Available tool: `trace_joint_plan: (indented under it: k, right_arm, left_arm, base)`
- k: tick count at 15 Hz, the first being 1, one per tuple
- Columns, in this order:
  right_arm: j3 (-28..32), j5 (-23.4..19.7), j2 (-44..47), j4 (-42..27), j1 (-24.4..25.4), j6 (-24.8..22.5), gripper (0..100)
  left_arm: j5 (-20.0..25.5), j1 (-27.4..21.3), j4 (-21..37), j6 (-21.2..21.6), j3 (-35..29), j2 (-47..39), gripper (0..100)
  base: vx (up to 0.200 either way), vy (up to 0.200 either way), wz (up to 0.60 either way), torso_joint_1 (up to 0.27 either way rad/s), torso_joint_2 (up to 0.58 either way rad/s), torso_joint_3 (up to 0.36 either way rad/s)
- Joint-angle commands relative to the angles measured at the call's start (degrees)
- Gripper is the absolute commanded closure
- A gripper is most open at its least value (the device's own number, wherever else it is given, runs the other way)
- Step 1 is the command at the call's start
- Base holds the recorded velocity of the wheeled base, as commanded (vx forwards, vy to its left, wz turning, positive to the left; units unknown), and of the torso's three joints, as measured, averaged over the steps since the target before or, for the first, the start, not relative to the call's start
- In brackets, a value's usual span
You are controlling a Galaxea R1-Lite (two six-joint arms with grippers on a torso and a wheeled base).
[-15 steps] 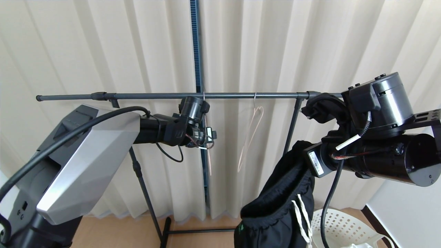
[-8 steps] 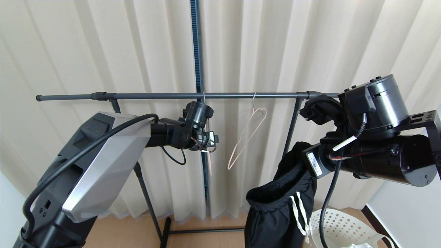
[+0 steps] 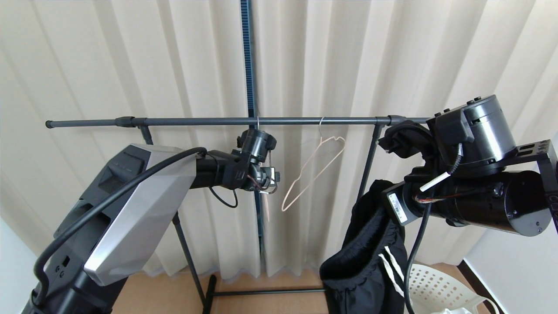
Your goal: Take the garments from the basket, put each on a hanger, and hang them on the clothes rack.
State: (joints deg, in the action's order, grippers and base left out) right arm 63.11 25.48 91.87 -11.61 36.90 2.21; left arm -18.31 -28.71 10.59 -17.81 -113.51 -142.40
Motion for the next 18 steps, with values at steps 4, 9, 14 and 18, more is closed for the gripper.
trace_joint_plan:
  k: [4,9,14,18]
  right_arm:
    - [-0.01,0.01,-0.37,0.0,0.01,-0.01,100]
    - [-0.01,0.01,-0.37,0.0,0.01,-0.01,100]
    - [-0.01,0.01,-0.46,0.0,0.01,-0.01,100]
    - [-0.01,0.01,-0.2,0.0,0.01,-0.01,100]
  left_arm:
    - [-0.76,-2.23,0.39,0.14,-1.08,0.02,0]
    - [-2.87,-1.96,0.48,0.32,-1.08,-0.16,0]
    - [-3.05,-1.88,0.74,0.23,-1.08,-1.04,100]
    - [-3.14,-1.44,0.74,-0.56,-1.08,-1.57,100]
  base:
    - [0.0,0.0,0.0,0.0,0.0,0.0]
    - [0.0,0.0,0.0,0.0,0.0,0.0]
    - [0.0,0.0,0.0,0.0,0.0,0.0]
    - [0.0,0.0,0.0,0.0,0.0,0.0]
